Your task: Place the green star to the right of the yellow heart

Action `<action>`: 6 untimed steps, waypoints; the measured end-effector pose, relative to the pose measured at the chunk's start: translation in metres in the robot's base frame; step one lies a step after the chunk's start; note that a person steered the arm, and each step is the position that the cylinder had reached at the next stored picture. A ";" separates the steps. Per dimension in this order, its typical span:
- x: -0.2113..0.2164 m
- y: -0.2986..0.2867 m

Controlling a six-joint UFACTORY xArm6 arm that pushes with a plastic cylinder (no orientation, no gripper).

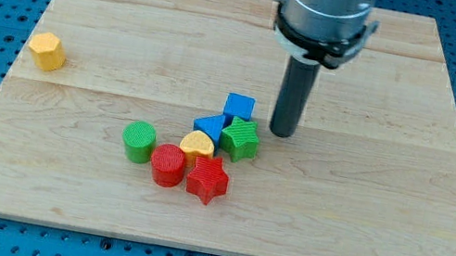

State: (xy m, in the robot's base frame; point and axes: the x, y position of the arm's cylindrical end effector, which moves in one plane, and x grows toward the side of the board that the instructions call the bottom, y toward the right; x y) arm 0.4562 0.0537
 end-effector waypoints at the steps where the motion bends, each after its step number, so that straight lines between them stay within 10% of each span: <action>1: 0.025 -0.006; 6: 0.032 -0.020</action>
